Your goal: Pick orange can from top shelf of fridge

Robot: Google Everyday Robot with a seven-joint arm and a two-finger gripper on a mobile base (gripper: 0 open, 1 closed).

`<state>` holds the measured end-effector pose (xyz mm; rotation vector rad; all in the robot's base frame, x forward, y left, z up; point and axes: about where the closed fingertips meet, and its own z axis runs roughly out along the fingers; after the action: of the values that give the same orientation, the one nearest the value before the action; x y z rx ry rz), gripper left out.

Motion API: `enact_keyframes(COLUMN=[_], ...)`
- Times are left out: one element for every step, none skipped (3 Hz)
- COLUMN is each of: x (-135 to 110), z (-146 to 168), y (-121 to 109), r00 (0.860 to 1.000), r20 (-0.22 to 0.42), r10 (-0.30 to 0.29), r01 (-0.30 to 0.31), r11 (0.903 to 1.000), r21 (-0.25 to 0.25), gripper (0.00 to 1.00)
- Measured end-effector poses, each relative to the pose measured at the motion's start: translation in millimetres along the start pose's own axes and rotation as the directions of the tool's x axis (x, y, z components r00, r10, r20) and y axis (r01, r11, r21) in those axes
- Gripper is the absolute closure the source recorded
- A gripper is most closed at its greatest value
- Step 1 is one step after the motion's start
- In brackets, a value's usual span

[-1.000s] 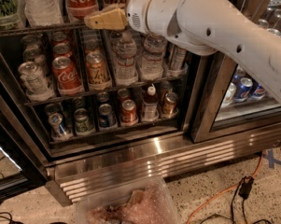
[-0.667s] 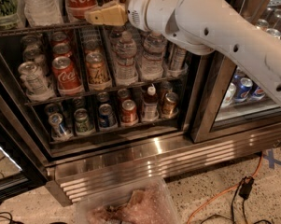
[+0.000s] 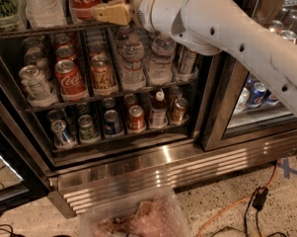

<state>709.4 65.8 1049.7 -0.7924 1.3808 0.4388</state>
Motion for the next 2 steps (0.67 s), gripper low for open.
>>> enact_keyframes(x=[-0.6,-2.9], z=[-0.9,-2.0], y=[-4.7,-4.2], r00=[1.000,1.000], r20=[0.014,0.024], r10=[0.012,0.019], r01=[-0.012,-0.020], r11=[0.9999,0.9998], r21=[0.006,0.006], gripper=[0.26,0.24])
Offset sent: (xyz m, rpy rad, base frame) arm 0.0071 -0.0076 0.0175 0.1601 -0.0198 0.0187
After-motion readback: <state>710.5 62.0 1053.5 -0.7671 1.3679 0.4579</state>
